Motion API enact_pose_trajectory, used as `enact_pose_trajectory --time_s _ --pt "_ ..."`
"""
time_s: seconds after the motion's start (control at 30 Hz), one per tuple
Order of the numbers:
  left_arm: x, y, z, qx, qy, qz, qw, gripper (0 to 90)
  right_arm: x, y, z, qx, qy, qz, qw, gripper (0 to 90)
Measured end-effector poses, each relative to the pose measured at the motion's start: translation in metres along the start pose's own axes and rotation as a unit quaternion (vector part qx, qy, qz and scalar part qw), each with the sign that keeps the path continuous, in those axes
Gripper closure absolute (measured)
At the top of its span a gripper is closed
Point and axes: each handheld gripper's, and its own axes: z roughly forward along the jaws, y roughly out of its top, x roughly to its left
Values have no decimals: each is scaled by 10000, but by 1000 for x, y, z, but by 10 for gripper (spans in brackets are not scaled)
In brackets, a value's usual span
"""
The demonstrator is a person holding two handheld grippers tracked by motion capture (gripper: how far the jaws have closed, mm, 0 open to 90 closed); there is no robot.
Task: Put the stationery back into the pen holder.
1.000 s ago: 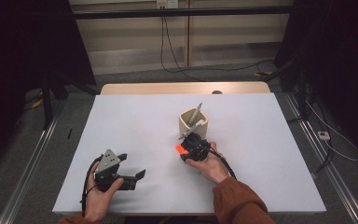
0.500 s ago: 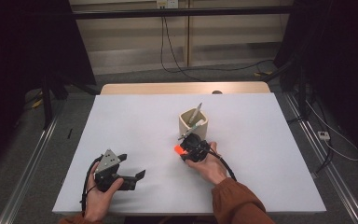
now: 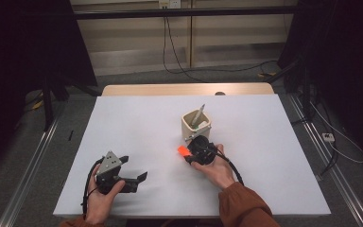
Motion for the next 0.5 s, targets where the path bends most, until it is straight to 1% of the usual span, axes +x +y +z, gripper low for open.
enact_pose_trajectory --time_s 0.17,0.33,0.5 --pt "0 0 0 8 8 -2 10000 67 1 -3 -4 -142 112 -73 9998 674" --pt "0 0 0 12 7 3 10000 67 1 -5 -10 -378 222 -96 9990 673" --pt "0 0 0 3 -1 -14 10000 67 0 -7 -15 -577 300 -38 9979 673"
